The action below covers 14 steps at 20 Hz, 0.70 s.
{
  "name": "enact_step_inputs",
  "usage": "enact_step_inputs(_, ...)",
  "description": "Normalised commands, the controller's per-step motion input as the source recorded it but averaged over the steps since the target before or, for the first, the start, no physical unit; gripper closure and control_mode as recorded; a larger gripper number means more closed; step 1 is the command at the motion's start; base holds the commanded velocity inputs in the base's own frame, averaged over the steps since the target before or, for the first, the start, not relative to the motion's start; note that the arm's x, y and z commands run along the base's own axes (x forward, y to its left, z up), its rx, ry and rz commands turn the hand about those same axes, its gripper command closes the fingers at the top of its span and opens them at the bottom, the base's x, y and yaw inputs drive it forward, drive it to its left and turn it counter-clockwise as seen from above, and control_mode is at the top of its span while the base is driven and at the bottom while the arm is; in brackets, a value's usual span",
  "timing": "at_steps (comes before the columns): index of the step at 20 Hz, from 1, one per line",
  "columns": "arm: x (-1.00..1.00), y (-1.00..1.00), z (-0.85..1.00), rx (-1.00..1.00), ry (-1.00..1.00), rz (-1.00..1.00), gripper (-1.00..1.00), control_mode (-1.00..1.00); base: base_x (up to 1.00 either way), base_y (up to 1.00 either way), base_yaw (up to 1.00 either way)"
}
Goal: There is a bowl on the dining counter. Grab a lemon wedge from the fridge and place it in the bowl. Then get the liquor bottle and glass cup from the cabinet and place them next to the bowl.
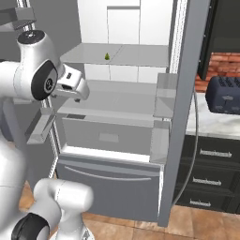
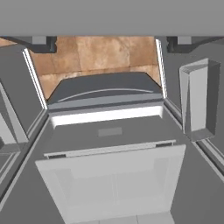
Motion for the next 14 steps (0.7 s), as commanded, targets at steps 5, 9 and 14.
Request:
enact_step_inputs(5, 0.11, -0.01, -0.01, -0.01, 0.00, 0.00, -1.00, -1.00, 0.00, 0.00, 0.00)
enact_step_inputs(9, 0.00, 0.00, 0.00, 0.00, 0.00, 0.00, -1.00, 1.00, 0.66, -0.03, 0.00)
enact_step_inputs(14, 0.00, 0.00, 0.00, 0.00, 0.00, 0.00, -1.00, 1.00, 0.89, -0.11, 0.00)
